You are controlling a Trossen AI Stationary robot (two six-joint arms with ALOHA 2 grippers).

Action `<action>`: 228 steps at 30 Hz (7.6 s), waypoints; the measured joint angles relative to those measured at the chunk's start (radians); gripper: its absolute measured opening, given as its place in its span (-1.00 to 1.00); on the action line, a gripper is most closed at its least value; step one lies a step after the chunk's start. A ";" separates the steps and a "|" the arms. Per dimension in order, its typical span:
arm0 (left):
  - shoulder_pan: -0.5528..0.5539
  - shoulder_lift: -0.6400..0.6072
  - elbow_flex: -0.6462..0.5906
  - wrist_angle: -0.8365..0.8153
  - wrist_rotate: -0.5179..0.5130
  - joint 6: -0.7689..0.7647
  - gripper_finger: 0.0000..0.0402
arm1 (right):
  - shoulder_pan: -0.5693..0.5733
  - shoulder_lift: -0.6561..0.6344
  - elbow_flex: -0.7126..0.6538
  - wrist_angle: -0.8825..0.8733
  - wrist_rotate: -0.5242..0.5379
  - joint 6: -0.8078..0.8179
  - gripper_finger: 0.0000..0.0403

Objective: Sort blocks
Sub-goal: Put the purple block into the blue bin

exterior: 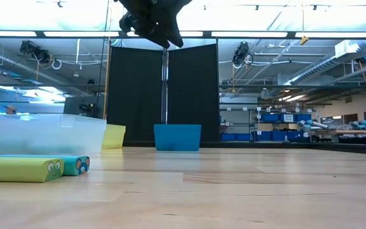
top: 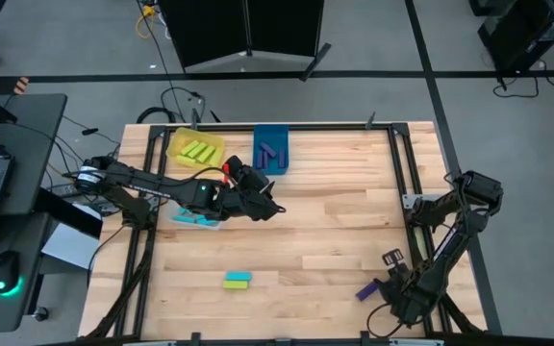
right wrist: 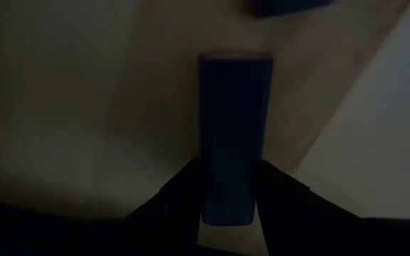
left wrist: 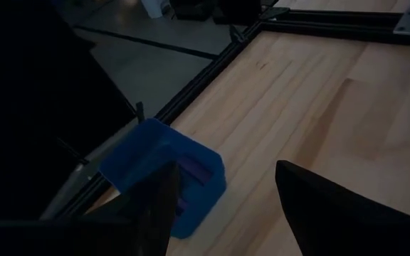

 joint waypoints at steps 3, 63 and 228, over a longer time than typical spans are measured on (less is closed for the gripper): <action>-0.002 0.000 0.000 0.000 0.002 0.000 0.21 | -0.001 -0.001 0.018 -0.012 0.013 0.010 -0.41; -0.303 -0.460 0.042 -0.267 -0.323 0.084 0.21 | -1.566 0.152 0.228 1.300 -0.090 -0.703 -0.38; -0.237 1.310 1.065 0.661 0.535 0.206 0.52 | -0.630 -0.919 -0.288 1.310 0.796 -0.954 -0.01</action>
